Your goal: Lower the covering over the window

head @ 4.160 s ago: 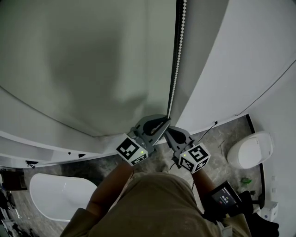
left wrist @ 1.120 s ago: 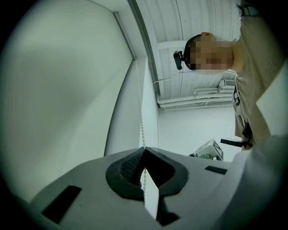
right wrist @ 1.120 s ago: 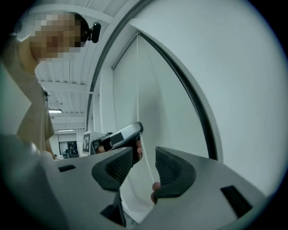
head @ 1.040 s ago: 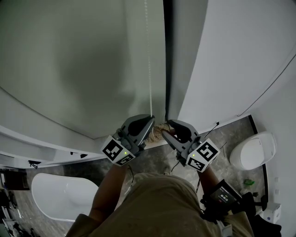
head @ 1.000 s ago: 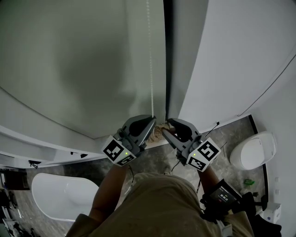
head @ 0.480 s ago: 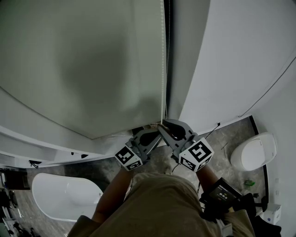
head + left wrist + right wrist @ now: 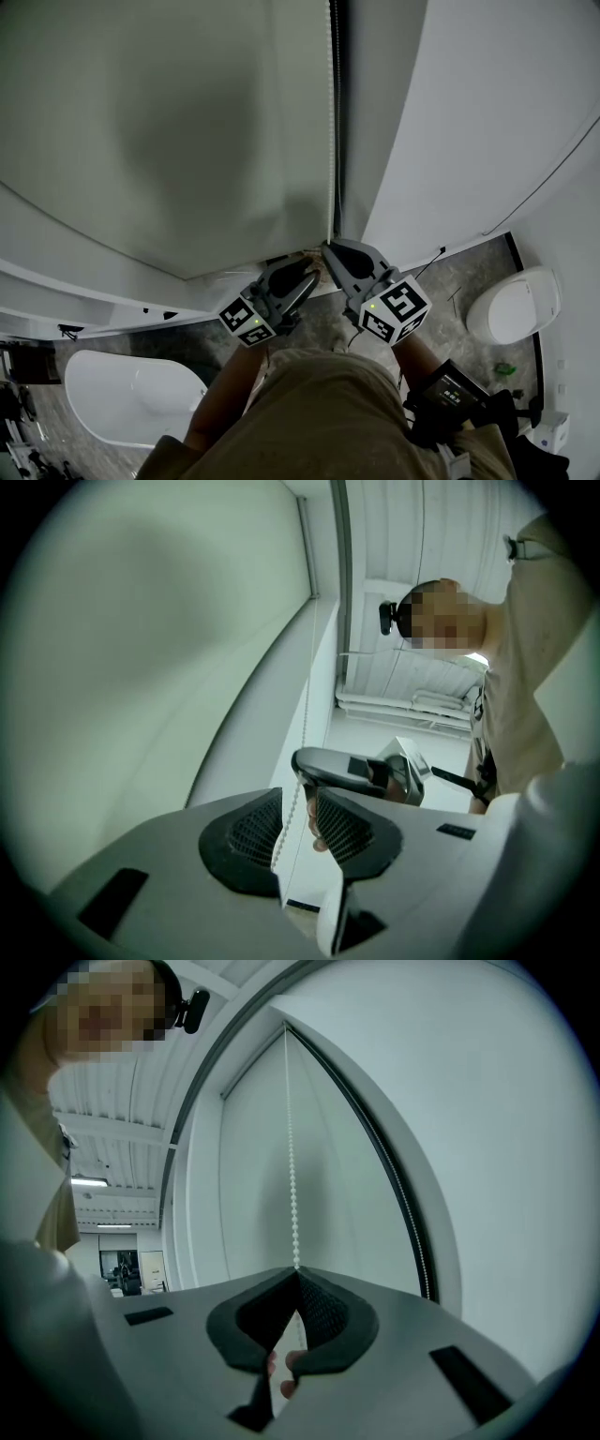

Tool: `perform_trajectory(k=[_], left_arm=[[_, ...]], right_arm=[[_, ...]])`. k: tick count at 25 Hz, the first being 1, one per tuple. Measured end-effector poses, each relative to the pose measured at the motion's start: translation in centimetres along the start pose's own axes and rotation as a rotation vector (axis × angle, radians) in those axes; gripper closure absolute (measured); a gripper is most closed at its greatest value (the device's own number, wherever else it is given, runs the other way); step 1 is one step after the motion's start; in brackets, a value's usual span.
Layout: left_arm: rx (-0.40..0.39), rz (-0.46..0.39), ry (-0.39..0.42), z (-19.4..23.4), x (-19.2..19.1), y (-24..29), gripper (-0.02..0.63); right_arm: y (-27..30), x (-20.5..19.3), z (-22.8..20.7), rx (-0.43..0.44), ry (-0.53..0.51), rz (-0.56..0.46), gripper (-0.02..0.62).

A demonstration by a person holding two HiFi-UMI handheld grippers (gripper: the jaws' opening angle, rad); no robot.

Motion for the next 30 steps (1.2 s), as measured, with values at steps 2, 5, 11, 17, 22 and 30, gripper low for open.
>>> perform_trajectory(k=[2,5,11,17,22,30], left_arm=[[0.014,-0.058,0.011,0.5,2.1,-0.2,0.499],[0.012,-0.097,0.065,0.4,5.4,0.8,0.497],[-0.026,0.074,0.263,-1.0,5.8,4.8,0.497],[0.011,0.061,0.228,-0.5,4.6,4.7,0.588],[0.067,0.035,0.289,0.8,5.1,3.1,0.589],[0.067,0.060,0.297,0.5,3.1,2.4,0.589]], right_arm=[[-0.1,-0.3,-0.3,-0.005,0.001,-0.002,0.588],[0.2,-1.8,-0.7,-0.008,0.022,0.034,0.588],[0.0,-5.2,0.0,0.024,0.073,0.085,0.588],[0.0,-5.2,0.7,0.049,0.092,0.067,0.588],[-0.8,-6.2,1.9,0.126,-0.017,0.068,0.542],[-2.4,-1.4,0.0,0.087,0.081,-0.107,0.410]])
Point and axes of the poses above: the fingertips, and each gripper's own axes: y forward along the fingers, z to its left, x out of its top, the point moved 2 cm from there along -y, backward along the fingers, and after that the axes turned 5 degrees about -y, right-handed, at the moved point
